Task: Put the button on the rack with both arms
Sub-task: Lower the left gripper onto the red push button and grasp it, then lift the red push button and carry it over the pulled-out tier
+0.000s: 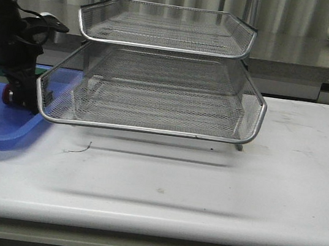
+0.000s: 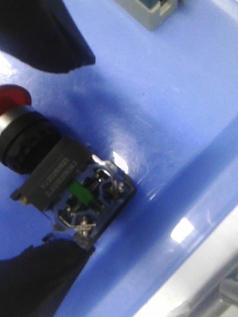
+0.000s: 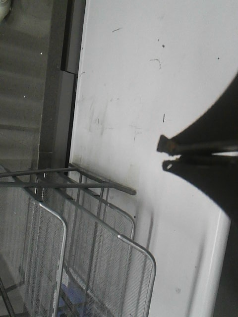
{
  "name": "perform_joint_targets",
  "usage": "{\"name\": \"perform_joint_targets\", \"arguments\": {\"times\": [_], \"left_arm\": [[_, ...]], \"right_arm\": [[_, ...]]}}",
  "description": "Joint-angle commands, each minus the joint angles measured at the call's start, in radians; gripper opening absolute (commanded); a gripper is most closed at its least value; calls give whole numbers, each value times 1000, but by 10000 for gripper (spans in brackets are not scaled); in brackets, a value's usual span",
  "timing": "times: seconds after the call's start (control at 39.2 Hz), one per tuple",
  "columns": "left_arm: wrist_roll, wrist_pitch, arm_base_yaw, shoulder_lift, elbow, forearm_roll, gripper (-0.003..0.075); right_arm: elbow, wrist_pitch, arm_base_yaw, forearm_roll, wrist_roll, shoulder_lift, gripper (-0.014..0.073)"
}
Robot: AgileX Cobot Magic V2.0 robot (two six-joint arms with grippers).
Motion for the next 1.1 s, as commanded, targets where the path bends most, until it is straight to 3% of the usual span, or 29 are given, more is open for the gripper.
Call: {"name": "perform_joint_targets", "arguments": {"times": [0.0, 0.05, 0.15, 0.28, 0.51, 0.61, 0.79, 1.07], "left_arm": [[1, -23, -4, -48, -25, -11, 475], [1, -23, -4, -48, -25, -11, 398], [1, -25, -4, -48, -25, -11, 172], [1, -35, 2, -48, -25, -11, 45], [-40, -38, 37, -85, -44, -19, 34], [-51, -21, 85, -133, -56, -107, 34], [-51, 41, 164, -234, -61, -265, 34], [-65, 234, 168, -426, -61, -288, 34]], "right_arm": [[-25, -78, 1, -8, -1, 11, -62], [-25, -78, 1, -8, -1, 11, -62], [-25, -78, 1, -8, -1, 11, -62], [-25, -78, 1, -8, -1, 11, -62], [-25, -78, 1, -8, -1, 11, -62], [-25, -78, 1, -8, -1, 11, -62], [-25, -78, 1, -8, -1, 11, -62], [-25, -78, 1, -8, -1, 11, -62]]}}
